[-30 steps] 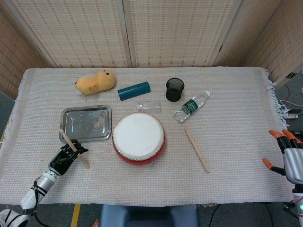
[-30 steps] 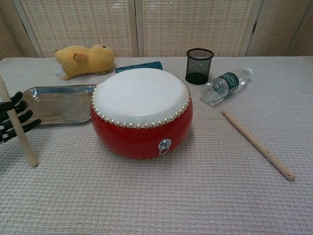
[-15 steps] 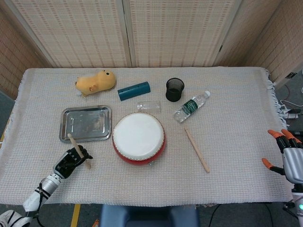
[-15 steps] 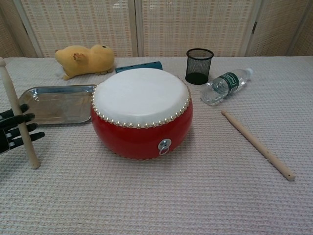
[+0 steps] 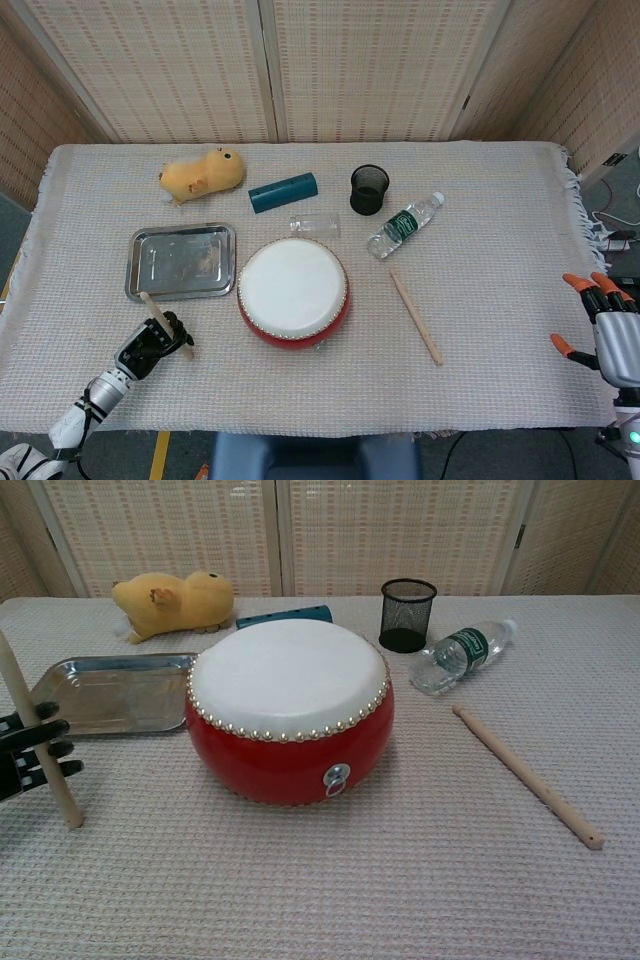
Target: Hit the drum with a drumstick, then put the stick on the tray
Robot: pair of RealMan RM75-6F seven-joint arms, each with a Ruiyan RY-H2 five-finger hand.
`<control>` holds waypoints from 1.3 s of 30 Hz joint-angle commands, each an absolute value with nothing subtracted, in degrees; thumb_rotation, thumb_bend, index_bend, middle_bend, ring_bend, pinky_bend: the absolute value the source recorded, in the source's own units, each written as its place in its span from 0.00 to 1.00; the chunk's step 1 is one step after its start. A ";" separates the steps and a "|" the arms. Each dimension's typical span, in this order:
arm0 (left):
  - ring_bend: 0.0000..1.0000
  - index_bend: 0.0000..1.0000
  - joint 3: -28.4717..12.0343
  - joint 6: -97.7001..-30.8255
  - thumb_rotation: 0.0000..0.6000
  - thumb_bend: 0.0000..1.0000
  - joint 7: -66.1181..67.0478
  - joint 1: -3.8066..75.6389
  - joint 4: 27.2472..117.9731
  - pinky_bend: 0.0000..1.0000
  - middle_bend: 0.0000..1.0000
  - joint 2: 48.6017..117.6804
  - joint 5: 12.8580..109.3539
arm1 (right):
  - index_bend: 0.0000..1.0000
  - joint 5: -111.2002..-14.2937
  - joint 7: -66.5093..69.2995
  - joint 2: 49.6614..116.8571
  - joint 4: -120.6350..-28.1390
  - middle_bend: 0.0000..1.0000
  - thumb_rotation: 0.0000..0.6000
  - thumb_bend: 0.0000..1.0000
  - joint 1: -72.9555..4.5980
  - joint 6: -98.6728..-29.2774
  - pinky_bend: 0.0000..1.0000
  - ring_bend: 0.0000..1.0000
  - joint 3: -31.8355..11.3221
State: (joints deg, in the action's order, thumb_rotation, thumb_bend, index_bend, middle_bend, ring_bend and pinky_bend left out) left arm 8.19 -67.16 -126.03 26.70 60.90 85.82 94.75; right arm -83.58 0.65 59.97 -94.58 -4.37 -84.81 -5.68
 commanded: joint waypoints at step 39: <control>0.73 0.71 9.52 -71.63 0.87 0.24 -105.48 24.96 67.12 0.66 0.83 83.72 95.98 | 0.17 -84.33 -0.72 59.68 -96.10 0.21 1.00 0.18 -4.32 -85.48 0.22 0.08 -5.50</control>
State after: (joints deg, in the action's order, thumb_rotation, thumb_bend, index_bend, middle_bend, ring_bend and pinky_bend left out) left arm 9.33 -71.42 -107.58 25.18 66.93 83.70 96.03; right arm -84.34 -0.74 59.69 -96.10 -4.32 -85.48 -5.50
